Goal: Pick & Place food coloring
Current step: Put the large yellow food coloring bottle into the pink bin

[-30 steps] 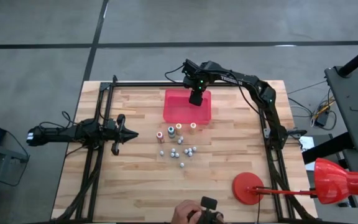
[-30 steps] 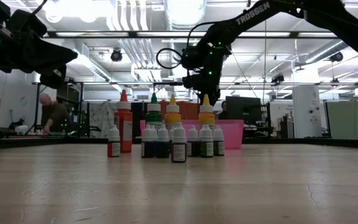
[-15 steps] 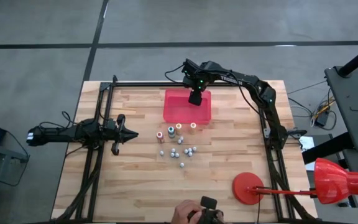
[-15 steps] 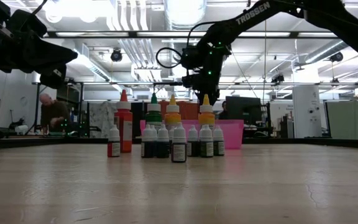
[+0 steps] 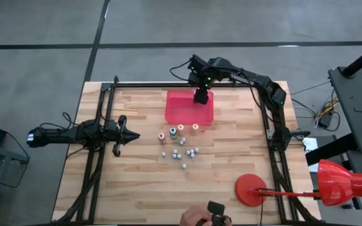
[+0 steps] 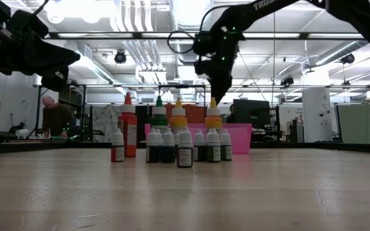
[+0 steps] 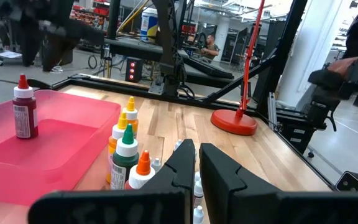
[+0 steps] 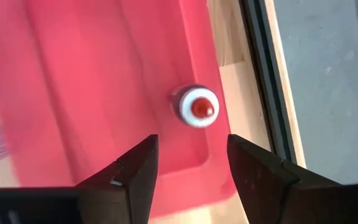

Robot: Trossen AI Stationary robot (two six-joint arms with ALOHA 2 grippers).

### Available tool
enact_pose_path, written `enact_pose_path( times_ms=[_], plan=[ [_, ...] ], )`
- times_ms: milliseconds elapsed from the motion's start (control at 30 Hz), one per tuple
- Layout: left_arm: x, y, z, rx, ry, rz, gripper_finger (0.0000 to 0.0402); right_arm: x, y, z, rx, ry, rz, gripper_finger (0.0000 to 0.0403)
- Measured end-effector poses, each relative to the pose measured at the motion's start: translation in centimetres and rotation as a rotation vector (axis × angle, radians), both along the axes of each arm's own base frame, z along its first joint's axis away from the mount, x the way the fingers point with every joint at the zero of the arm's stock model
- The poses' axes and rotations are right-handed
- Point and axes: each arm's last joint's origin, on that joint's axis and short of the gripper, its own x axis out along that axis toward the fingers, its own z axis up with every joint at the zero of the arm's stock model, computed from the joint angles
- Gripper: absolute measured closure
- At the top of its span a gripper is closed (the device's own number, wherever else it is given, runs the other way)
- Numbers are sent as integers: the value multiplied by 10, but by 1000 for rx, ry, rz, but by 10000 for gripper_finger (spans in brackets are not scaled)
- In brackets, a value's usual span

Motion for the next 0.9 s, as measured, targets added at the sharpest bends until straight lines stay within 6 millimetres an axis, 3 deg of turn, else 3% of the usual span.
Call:
enact_pose_path(
  times_ms=[333,900],
  plan=[
    [0,0,0,0,0,0,402,-5,32,37,3,-87,101,219],
    [0,0,0,0,0,0,402,5,92,57,2,-113,279,219]
  ],
)
